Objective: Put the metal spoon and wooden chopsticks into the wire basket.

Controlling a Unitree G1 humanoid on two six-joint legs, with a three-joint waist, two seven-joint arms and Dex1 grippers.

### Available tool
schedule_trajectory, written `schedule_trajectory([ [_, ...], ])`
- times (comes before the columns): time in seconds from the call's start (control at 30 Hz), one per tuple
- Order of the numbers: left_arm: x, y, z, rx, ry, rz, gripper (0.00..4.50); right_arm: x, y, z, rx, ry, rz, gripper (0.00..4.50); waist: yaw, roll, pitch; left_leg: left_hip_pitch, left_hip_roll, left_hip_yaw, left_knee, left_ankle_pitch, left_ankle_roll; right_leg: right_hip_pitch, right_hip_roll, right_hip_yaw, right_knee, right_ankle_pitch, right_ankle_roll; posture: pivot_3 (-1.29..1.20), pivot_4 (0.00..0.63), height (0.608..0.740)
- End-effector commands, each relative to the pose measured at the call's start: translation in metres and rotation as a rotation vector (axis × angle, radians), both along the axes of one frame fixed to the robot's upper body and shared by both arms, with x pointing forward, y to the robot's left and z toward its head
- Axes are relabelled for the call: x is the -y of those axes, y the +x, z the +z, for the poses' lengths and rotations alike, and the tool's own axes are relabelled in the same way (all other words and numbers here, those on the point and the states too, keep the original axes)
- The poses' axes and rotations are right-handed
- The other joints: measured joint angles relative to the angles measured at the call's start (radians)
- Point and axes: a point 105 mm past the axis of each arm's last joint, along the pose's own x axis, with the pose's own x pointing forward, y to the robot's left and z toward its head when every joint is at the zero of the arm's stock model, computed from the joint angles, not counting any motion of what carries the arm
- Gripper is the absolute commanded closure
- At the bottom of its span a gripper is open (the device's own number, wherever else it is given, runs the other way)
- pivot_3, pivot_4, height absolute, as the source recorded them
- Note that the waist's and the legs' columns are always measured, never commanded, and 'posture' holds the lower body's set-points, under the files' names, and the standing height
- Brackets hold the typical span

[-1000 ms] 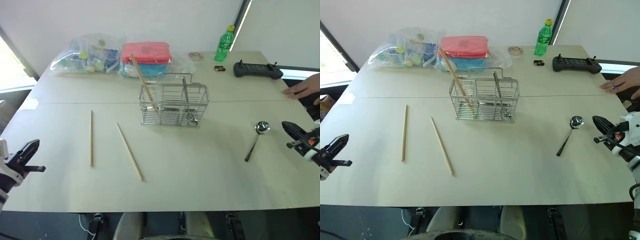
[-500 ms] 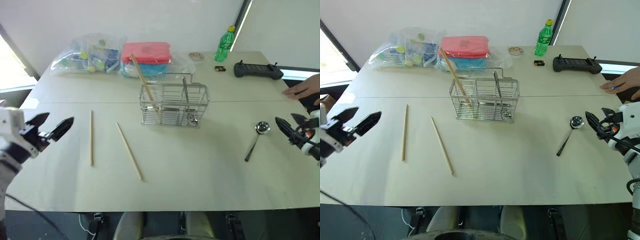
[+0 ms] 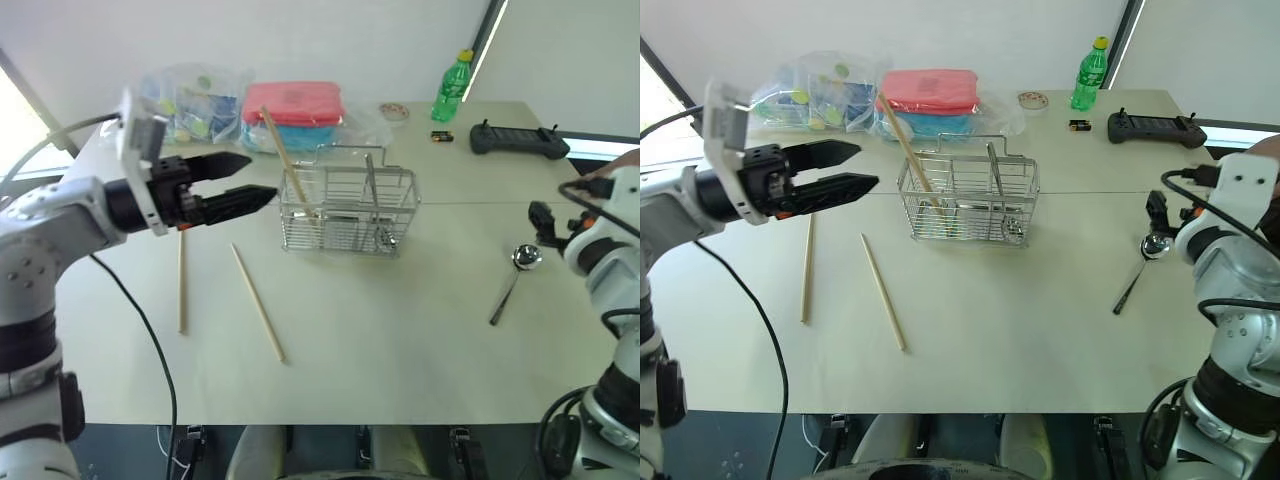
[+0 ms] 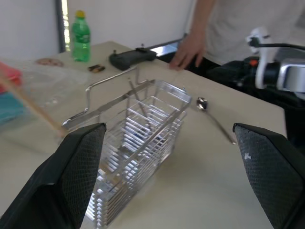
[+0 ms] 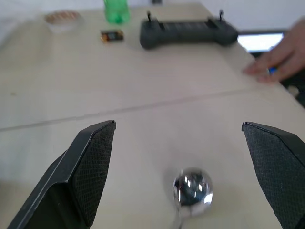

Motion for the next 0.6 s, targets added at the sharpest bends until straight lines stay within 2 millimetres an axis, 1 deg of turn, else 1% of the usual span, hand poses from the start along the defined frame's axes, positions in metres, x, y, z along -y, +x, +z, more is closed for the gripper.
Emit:
schedule_trajectory([
  [0.03,0.019,0.001,0.008,0.031,0.012,-0.104,0.0,-0.002,-0.012,-0.006,-0.052,-0.013,-0.082,0.15,-0.002,0.0,0.0,0.0,0.0,0.0,0.0,0.0,0.0,0.0,0.0,0.0,0.0,0.0,0.0,0.0,0.15,0.699],
  [0.17,0.034,0.005,0.012,0.055,0.014,-0.158,0.0,-0.005,-0.021,-0.021,-0.124,-0.012,-0.108,0.15,-0.007,0.0,0.0,0.0,0.0,0.0,0.0,0.0,0.0,-0.001,0.0,0.0,0.001,0.0,0.0,0.0,0.15,0.699],
  [0.3,0.042,0.005,0.012,0.075,0.017,-0.195,0.0,-0.009,-0.025,-0.034,-0.153,0.077,-0.121,0.15,-0.013,0.0,0.0,0.0,0.002,0.0,0.0,0.0,0.0,-0.002,0.002,0.0,0.003,0.0,0.0,0.0,0.15,0.699],
  [0.43,0.052,-0.001,0.019,0.108,0.01,-0.24,0.0,-0.002,-0.03,-0.045,-0.146,0.182,-0.199,0.15,-0.018,0.001,0.0,0.001,0.002,0.0,0.0,0.0,0.0,-0.003,0.003,0.001,0.005,0.0,0.0,0.0,0.15,0.699],
  [0.5,0.055,-0.001,0.022,0.118,0.003,-0.247,0.0,-0.002,-0.03,-0.054,-0.141,0.272,-0.224,0.15,-0.021,0.001,0.0,0.0,0.002,0.0,0.001,0.0,0.0,-0.003,0.003,0.001,0.005,0.0,0.0,0.0,0.15,0.699],
  [0.6,0.057,0.001,0.025,0.124,-0.004,-0.241,0.0,-0.007,-0.027,-0.058,-0.144,0.308,-0.224,0.15,-0.024,0.001,0.0,0.001,0.002,0.0,0.001,0.0,0.0,-0.004,0.003,0.001,0.006,0.001,0.001,0.0,0.15,0.699],
])
